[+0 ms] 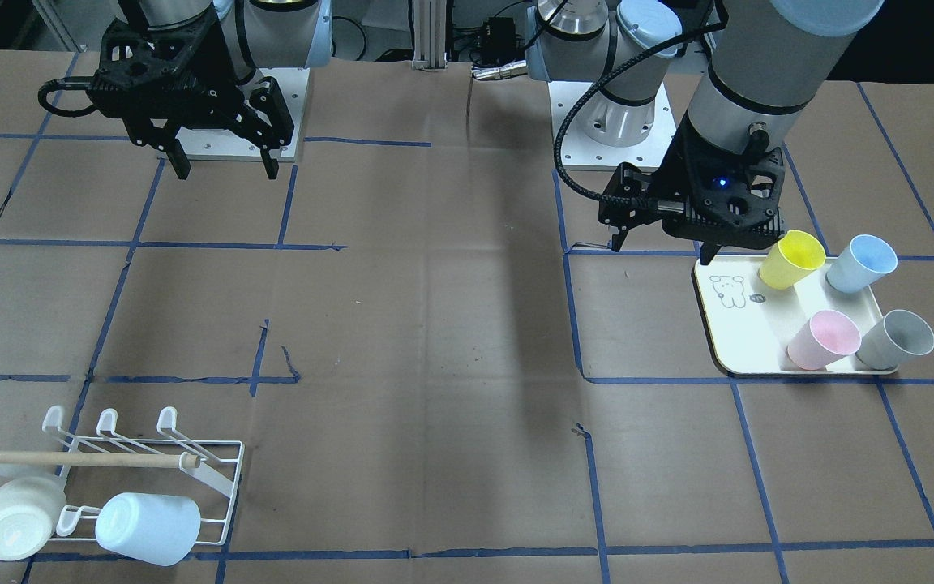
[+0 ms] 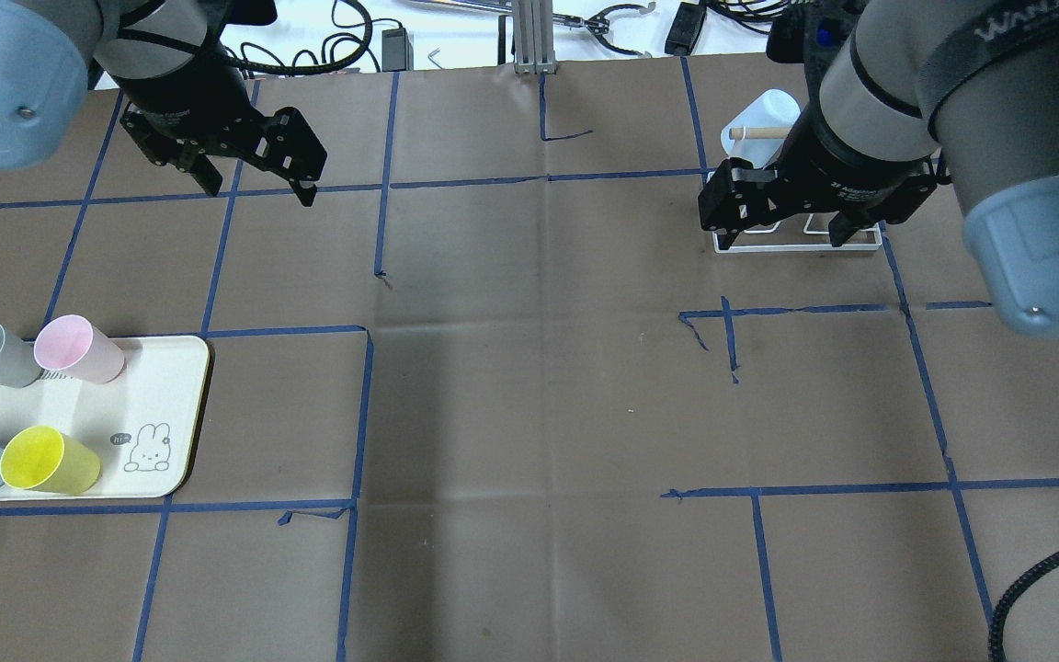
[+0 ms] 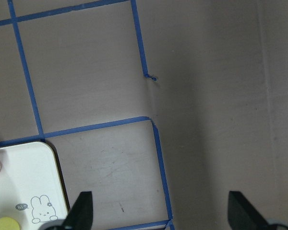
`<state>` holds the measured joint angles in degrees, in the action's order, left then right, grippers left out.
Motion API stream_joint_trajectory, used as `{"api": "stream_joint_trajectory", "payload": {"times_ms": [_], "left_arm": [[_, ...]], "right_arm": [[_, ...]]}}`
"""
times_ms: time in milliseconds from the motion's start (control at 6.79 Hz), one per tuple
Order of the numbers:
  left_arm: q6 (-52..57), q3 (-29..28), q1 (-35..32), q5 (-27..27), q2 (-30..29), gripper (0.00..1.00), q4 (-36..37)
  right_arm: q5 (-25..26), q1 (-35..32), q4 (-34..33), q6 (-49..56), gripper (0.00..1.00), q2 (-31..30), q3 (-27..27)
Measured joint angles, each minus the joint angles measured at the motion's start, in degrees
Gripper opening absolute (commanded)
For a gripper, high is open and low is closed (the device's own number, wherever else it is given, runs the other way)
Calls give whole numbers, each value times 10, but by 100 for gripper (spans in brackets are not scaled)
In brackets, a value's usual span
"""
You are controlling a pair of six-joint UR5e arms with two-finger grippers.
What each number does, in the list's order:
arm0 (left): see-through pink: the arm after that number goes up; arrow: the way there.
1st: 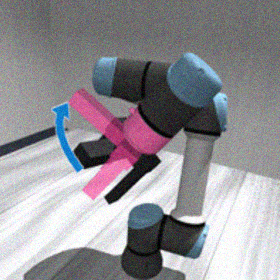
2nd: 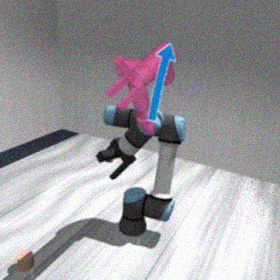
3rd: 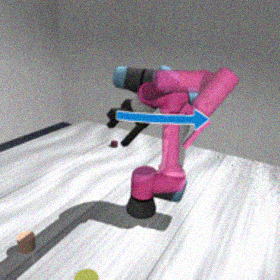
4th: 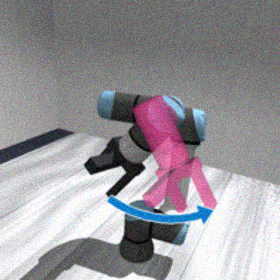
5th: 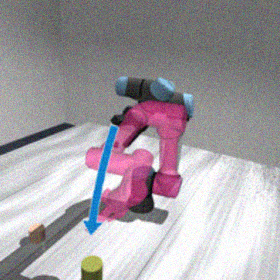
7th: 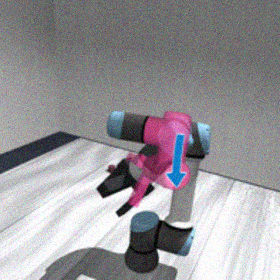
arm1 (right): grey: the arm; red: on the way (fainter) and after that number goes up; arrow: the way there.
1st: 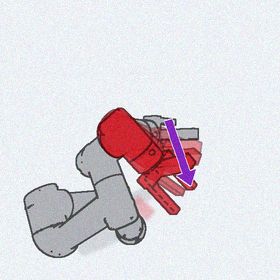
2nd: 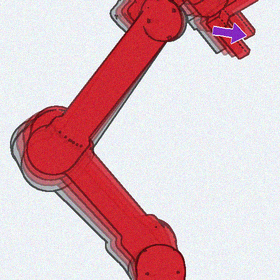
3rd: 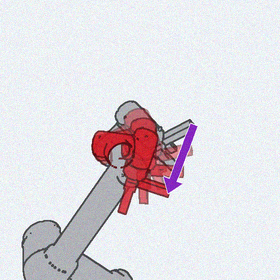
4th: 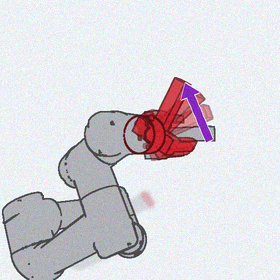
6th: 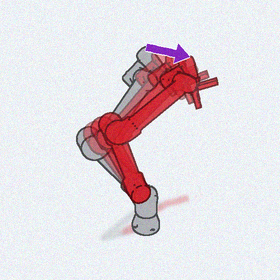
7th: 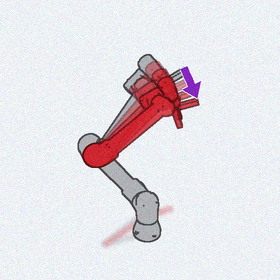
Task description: Transfer IKEA cup to right arm and place on rack
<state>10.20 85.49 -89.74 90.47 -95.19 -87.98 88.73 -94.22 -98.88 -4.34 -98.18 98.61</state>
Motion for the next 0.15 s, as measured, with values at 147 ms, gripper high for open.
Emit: {"api": "stream_joint_trajectory", "payload": {"times_ms": [147], "left_arm": [[0,0,0,0,0,100,0]], "right_arm": [[0,0,0,0,100,0,0]]}}
